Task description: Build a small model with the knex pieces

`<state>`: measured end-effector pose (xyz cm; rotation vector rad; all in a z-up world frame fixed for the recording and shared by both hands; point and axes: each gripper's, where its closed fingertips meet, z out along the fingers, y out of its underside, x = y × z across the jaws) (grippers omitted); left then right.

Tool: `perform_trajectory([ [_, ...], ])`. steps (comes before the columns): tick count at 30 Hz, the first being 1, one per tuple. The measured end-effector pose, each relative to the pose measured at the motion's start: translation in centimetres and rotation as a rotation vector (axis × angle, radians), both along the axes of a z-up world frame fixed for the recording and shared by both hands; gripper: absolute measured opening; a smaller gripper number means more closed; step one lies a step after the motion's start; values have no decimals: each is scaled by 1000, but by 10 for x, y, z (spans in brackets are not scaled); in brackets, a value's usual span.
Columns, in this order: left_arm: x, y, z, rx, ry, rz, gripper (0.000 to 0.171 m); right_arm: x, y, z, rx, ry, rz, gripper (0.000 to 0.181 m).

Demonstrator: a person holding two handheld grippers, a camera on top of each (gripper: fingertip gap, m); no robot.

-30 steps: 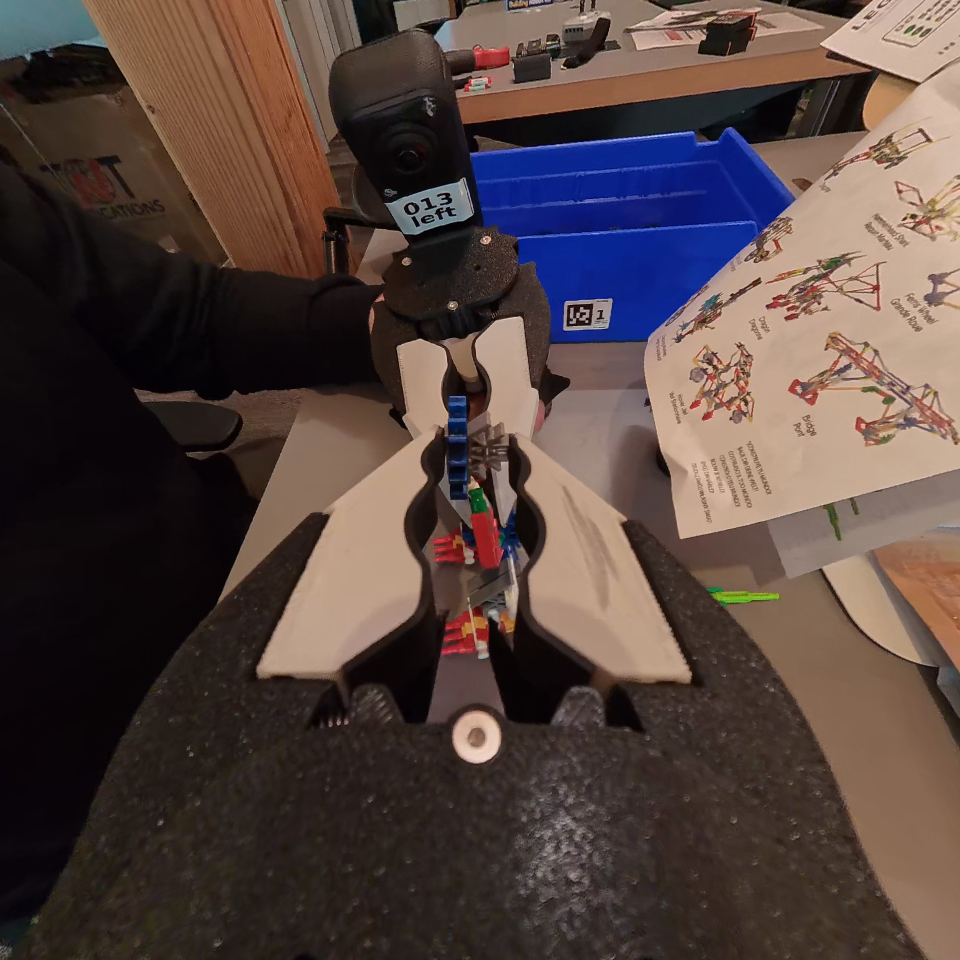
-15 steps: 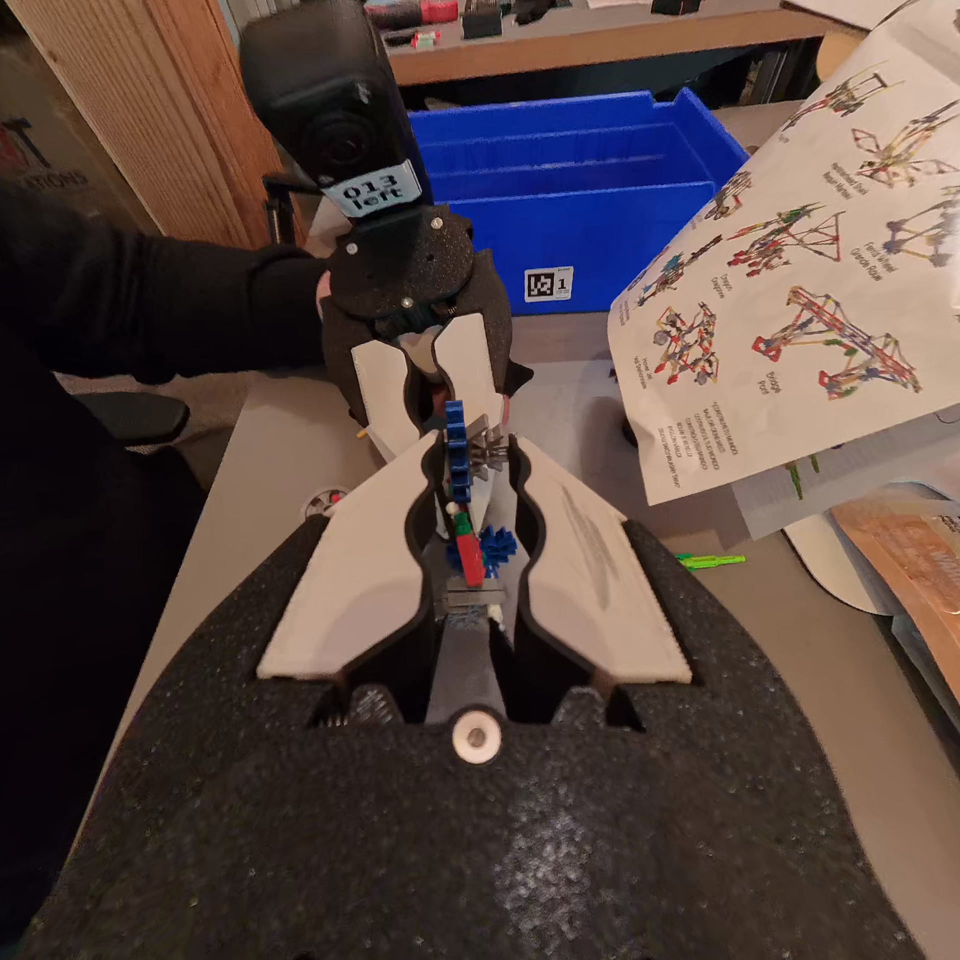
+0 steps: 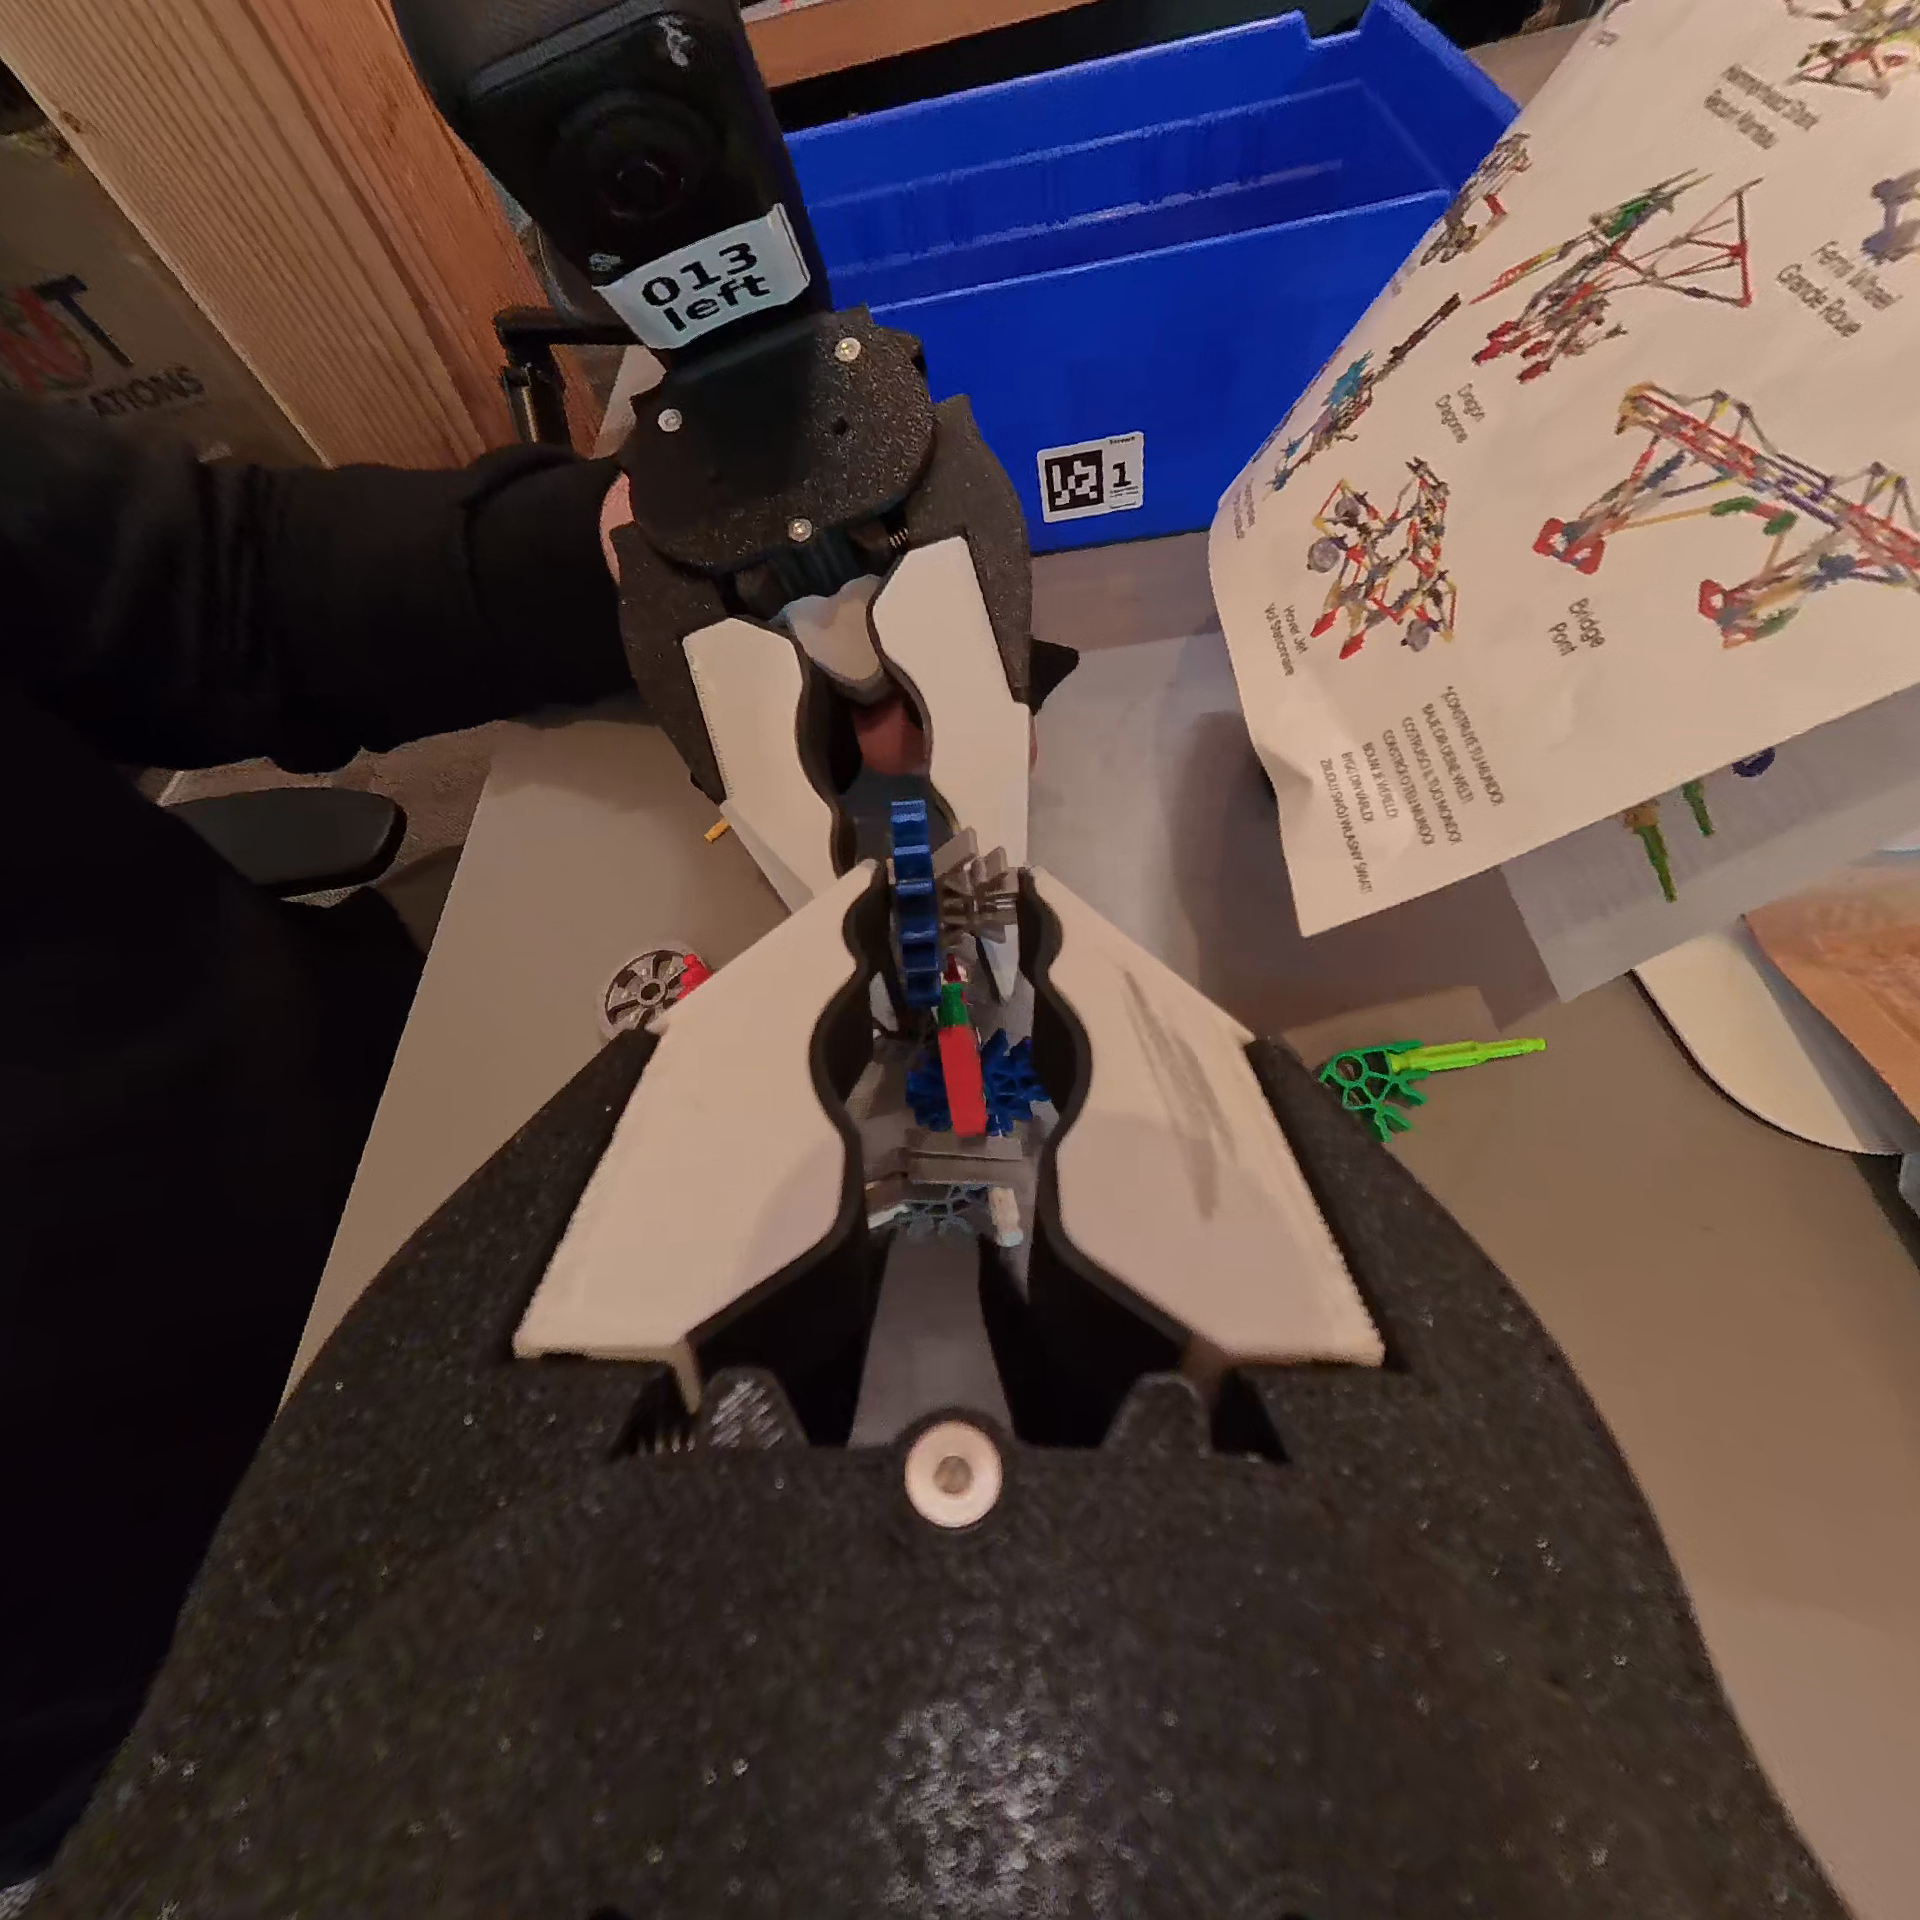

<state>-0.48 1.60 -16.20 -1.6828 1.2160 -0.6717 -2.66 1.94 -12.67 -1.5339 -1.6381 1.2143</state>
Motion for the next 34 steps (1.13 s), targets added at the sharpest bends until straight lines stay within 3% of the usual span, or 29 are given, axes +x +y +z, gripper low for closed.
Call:
perform_trajectory([
  [11,0,-2,-10,-7,48,-12,16,-3,-5,-12,7,-33,31,24],
  [24,-2,0,-4,6,24,-9,15,-5,-5,-13,52,-52,21,23],
  [34,0,0,-14,1,74,-15,11,-9,-5,-16,-85,-85,-4,23],
])
